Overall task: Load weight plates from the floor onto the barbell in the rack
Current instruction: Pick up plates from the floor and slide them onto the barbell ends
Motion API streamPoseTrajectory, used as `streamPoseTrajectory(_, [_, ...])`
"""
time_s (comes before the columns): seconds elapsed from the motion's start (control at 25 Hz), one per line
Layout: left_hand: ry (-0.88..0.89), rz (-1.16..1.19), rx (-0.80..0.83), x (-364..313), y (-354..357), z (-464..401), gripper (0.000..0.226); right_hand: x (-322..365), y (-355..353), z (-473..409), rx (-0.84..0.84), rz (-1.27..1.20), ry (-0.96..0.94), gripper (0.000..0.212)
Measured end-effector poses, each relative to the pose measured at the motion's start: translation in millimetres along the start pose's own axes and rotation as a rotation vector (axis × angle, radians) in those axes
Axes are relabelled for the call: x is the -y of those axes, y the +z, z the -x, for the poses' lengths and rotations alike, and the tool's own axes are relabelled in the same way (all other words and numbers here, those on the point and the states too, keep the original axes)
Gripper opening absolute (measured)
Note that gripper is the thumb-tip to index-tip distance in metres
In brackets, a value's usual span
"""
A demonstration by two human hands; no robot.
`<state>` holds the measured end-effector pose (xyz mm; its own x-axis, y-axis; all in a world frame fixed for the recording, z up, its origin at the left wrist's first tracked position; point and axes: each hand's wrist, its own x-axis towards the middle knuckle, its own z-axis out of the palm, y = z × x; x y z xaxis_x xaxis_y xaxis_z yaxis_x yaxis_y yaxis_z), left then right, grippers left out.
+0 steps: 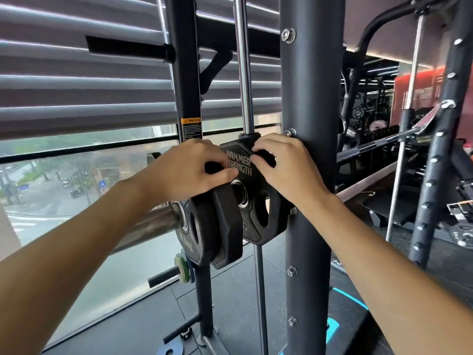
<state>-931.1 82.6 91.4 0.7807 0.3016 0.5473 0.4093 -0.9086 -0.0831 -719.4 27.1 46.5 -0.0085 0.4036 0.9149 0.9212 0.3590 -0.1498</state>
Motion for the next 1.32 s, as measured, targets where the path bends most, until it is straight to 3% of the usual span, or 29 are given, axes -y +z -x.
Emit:
streamPoseTrajectory(0.2, [-0.038, 0.157, -0.001, 14, -5, -7, 0.044, 4, -1, 12, 0.046, 0.0, 0.101, 0.029])
streamPoseTrajectory(0.48, [-0.339, 0.366, 0.029, 56, -6, -23, 0.061, 6, 6, 13, 0.016, -0.029, 0.065, 0.027])
streamPoseTrajectory(0.6, [-0.52, 0.442, 0.02, 75, 1, -19, 0.061, 31, 6, 18, -0.03, -0.223, -0.021, 0.023])
streamPoseTrajectory(0.68, [-0.61, 0.511, -0.023, 78, 2, -15, 0.056, 51, 6, 23, 0.109, -0.354, 0.021, 0.033])
streamPoseTrajectory(0.8, [-0.578, 0.516, -0.177, 57, -3, 4, 0.039, 62, 14, 26, 0.259, -0.35, 0.078, 0.055])
streamPoseTrajectory(0.88, [-0.472, 0.478, -0.09, 35, -3, 30, 0.052, 64, 19, 20, 0.241, -0.313, 0.09, 0.053])
streamPoseTrajectory(0.96, [-0.359, 0.216, 0.002, 22, 5, 51, 0.068, 70, 23, 14, 0.229, -0.291, 0.107, 0.048])
streamPoseTrajectory(1.08, [-0.319, 0.099, -0.006, 21, 12, 58, 0.083, 80, 30, 7, 0.213, -0.286, 0.166, 0.043])
streamPoseTrajectory(1.2, [-0.306, 0.063, 0.023, 24, 2, 54, 0.077, 90, 33, 5, 0.219, -0.213, 0.222, 0.042])
streamPoseTrajectory(1.32, [-0.219, 0.022, 0.172, 35, -17, 53, 0.07, 96, 29, 11, 0.206, -0.207, 0.293, 0.045])
